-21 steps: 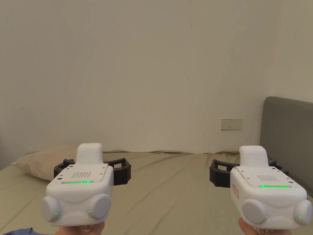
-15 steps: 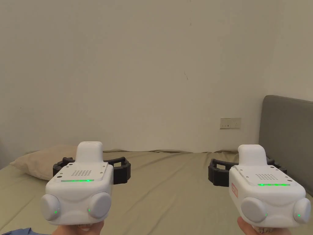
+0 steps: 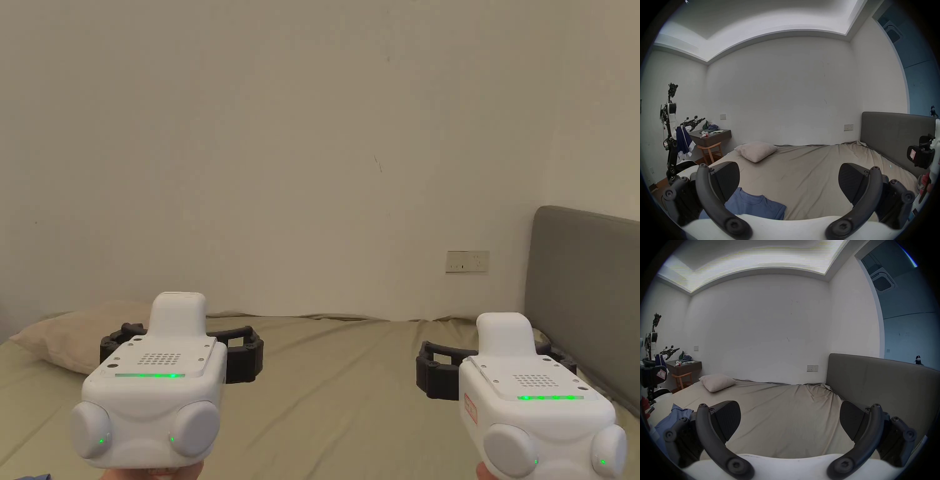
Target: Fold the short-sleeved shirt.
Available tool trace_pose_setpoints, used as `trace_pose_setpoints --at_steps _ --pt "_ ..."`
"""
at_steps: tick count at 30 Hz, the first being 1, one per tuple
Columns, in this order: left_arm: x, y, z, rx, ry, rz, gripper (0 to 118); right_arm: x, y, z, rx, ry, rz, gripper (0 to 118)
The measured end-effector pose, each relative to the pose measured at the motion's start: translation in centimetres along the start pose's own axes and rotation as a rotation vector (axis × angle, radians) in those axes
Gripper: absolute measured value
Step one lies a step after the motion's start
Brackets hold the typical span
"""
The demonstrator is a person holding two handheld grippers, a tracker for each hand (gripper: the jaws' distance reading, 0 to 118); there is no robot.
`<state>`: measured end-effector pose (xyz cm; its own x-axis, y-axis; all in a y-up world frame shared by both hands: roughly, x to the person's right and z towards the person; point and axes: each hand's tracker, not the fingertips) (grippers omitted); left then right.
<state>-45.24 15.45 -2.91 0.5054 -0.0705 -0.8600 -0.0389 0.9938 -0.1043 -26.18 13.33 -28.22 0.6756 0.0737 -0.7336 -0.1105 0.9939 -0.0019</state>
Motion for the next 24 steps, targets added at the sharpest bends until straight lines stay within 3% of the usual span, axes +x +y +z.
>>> trace_pose_setpoints --at_steps 14,17,20,21,22,23,24 --pt "0.3 -0.1 -0.2 -0.018 -0.021 0.006 118 -0.3 0.1 0.1 0.003 -0.003 0.009 118" --pt "0.1 0.0 -0.4 -0.026 -0.126 0.041 118 -0.2 0.1 0.1 0.006 0.04 -0.006 118" --pt "0.1 -0.2 -0.5 -0.046 -0.166 0.071 118 -0.2 -0.3 0.6 0.027 0.023 -0.02 118" --pt "0.1 -0.2 -0.5 -0.053 -0.174 0.062 103 -0.2 -0.5 0.8 0.035 0.015 -0.02 118" --pt "0.3 -0.4 -0.7 -0.067 -0.201 0.033 40 -0.4 -0.7 1.0 0.042 -0.022 -0.005 110" --pt "0.6 -0.6 -1.1 -0.099 -0.192 0.012 0 -0.6 -0.9 1.2 0.055 -0.052 0.029 81" --pt "0.8 -1.1 -1.2 -0.09 -0.169 0.023 0 -0.9 -1.2 1.2 0.055 -0.091 0.076 25"
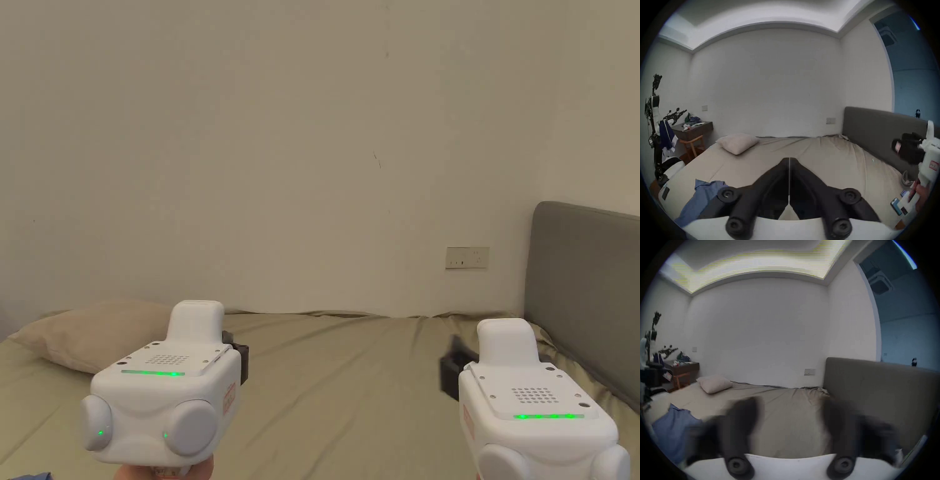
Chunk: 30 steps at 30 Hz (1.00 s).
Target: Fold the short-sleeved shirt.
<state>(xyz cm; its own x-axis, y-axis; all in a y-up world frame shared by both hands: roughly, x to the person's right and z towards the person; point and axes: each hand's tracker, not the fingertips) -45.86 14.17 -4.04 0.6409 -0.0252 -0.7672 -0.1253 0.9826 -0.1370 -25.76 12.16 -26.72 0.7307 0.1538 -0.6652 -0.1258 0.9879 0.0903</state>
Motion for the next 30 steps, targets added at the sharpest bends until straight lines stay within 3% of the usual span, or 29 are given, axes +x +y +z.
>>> trace_pose_setpoints --at_steps 1,2,4,7,12,15,19,24,28,30 --pt "0.0 -0.4 0.0 0.0 0.01 0.004 0 -0.3 -0.3 -0.4 -0.033 -0.053 0.043 3" --pt "-0.1 -0.7 0.1 -0.005 0.008 0.006 0 -0.3 -0.7 -0.5 -0.025 -0.056 0.023 3" --pt "-0.2 -1.2 0.1 -0.013 0.014 0.004 0 0.9 -1.4 -0.6 -0.069 0.129 -0.061 3" --pt "-0.2 -1.7 0.0 -0.017 0.066 -0.018 0 0.4 -2.0 -0.7 -0.067 0.101 -0.036 3" --pt "-3.7 -3.0 1.0 -0.054 0.136 0.027 0 -3.1 -1.6 0.2 -0.06 0.272 0.017 3" --pt "-8.9 -5.0 3.6 -0.104 0.259 0.032 0 -9.7 -1.8 1.0 -0.058 0.42 0.046 3" --pt "-17.6 -7.7 8.8 -0.181 0.418 0.11 0 -20.9 -2.9 3.4 -0.087 0.651 -0.008 3" --pt "-26.6 -10.3 17.3 -0.211 0.698 0.085 0 -32.2 -3.9 7.5 -0.114 0.835 0.008 3" --pt "-29.9 -12.1 20.5 -0.251 0.756 0.108 0 -36.2 -3.9 9.0 -0.13 0.91 0.043 3" --pt "-30.3 -12.8 20.4 -0.261 0.756 0.124 0 -36.6 -3.9 9.3 -0.127 0.903 0.048 3"
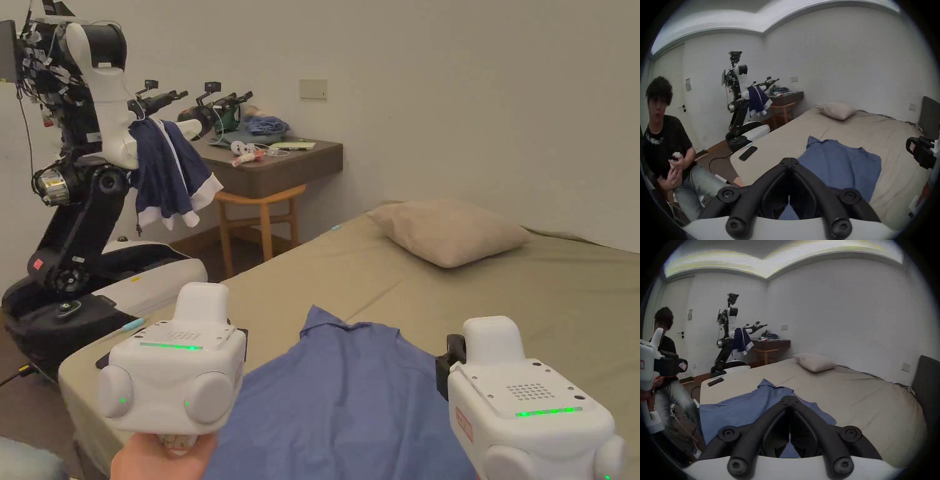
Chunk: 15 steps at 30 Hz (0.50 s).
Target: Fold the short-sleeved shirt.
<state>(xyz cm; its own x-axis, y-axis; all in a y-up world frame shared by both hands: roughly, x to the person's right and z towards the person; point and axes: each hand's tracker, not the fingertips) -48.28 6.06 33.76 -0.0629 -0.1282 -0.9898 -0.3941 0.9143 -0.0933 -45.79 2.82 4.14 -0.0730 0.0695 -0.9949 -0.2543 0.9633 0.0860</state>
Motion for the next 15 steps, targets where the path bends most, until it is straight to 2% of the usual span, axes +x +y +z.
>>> trace_pose_setpoints --at_steps 2,3,4,5,6,10,15 --pt "0.4 -0.8 -0.8 -0.021 -0.067 0.038 0 0.3 0.0 0.0 -0.004 -0.001 0.011 3" --pt "1.2 -1.2 -1.7 -0.081 -0.146 0.074 17 0.8 0.0 0.0 -0.012 -0.008 0.02 3" --pt "1.8 -1.7 -2.5 -0.097 -0.203 0.11 79 1.2 -0.1 0.0 -0.015 -0.016 0.027 3" --pt "2.8 -2.6 -3.9 -0.134 -0.292 0.147 106 1.9 -0.2 0.1 -0.02 -0.041 0.04 3" --pt "4.4 -3.6 -5.4 -0.196 -0.372 0.145 107 2.7 -0.3 0.0 -0.03 -0.057 0.044 3" --pt "13.0 -7.6 -11.9 -0.442 -0.444 -0.042 107 6.4 -1.5 -0.8 -0.096 -0.111 0.029 3" --pt "23.2 -12.8 -17.9 -0.542 -0.536 -0.219 104 10.5 -4.2 -2.1 -0.182 -0.175 0.041 3"
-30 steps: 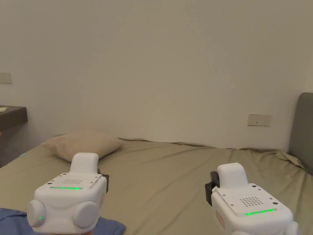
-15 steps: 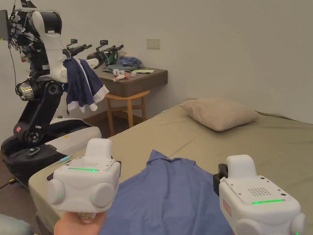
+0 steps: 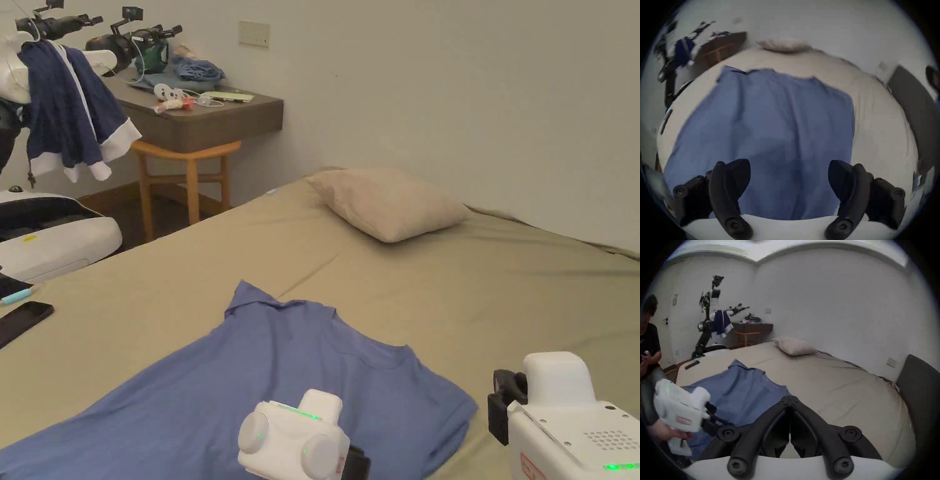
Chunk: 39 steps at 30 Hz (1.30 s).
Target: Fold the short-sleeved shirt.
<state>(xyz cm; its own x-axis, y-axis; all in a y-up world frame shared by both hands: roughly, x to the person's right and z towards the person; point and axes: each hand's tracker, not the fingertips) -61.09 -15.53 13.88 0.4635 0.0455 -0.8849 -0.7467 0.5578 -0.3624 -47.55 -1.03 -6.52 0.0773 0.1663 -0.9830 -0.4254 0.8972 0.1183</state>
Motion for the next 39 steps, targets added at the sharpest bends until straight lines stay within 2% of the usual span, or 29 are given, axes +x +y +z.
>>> trace_pose_setpoints --at_steps 3,5,6,7,8,9,10,12,13,15,18,19,21,22,25,29,33,35,39 --pt "0.9 0.5 -4.4 -0.055 0.087 -0.08 103 1.5 -1.2 -1.2 -0.04 -0.009 -0.036 3" --pt "0.6 0.0 -2.8 0.065 0.091 -0.093 103 2.2 -2.2 -1.8 -0.054 0.007 -0.078 3" --pt "0.0 0.6 -2.5 0.022 0.073 -0.086 99 2.4 -2.7 -2.0 -0.061 0.011 -0.081 3" --pt "-0.8 0.9 -2.0 0.014 0.087 -0.073 79 2.4 -3.1 -2.3 -0.067 0.015 -0.08 3" --pt "-2.4 0.9 -0.9 0.044 0.114 -0.041 47 2.4 -3.7 -2.4 -0.076 0.02 -0.082 3" --pt "-3.6 1.1 -0.9 0.064 0.121 0.009 0 2.5 -4.0 -2.4 -0.08 0.025 -0.085 3" --pt "-5.3 1.2 -0.8 0.026 0.14 0.101 0 2.6 -4.5 -2.2 -0.085 0.031 -0.1 3" --pt "-8.9 1.3 -1.5 0.004 -0.06 0.352 0 3.0 -5.4 -1.7 -0.094 0.044 -0.131 3" --pt "-9.6 1.3 -1.5 0.011 -0.098 0.446 0 3.3 -5.8 -1.3 -0.095 0.045 -0.137 3" --pt "-9.8 1.3 -0.9 0.055 -0.138 0.511 0 4.3 -6.4 -0.1 -0.093 0.034 -0.146 3" --pt "-6.0 2.7 1.4 0.126 -0.205 0.454 0 7.2 -7.3 3.1 -0.057 -0.01 -0.164 3" --pt "-4.0 3.7 2.0 0.122 -0.221 0.388 0 8.2 -7.6 4.5 -0.038 -0.061 -0.148 3" --pt "1.2 5.4 3.3 0.133 -0.153 0.234 0 10.8 -8.2 7.8 -0.017 -0.132 -0.145 3" --pt "3.2 6.1 3.6 0.143 -0.174 0.234 0 11.9 -8.5 9.4 -0.006 -0.156 -0.152 3" --pt "12.2 8.1 4.3 0.154 -0.388 0.154 0 15.7 -9.8 15.7 0.04 -0.252 -0.216 3" --pt "30.5 8.3 4.9 0.101 -0.498 -0.205 0 20.0 -12.1 24.0 0.041 -0.429 -0.225 3" --pt "46.8 2.3 4.2 -0.078 -0.684 -0.499 0 23.1 -14.6 31.0 0.026 -0.602 -0.252 3" --pt "52.7 -1.9 4.6 -0.143 -0.719 -0.641 0 24.4 -15.8 33.5 0.016 -0.68 -0.263 3" --pt "59.1 -10.1 6.6 -0.217 -0.783 -0.888 0 26.4 -17.5 36.7 -0.004 -0.758 -0.301 3"
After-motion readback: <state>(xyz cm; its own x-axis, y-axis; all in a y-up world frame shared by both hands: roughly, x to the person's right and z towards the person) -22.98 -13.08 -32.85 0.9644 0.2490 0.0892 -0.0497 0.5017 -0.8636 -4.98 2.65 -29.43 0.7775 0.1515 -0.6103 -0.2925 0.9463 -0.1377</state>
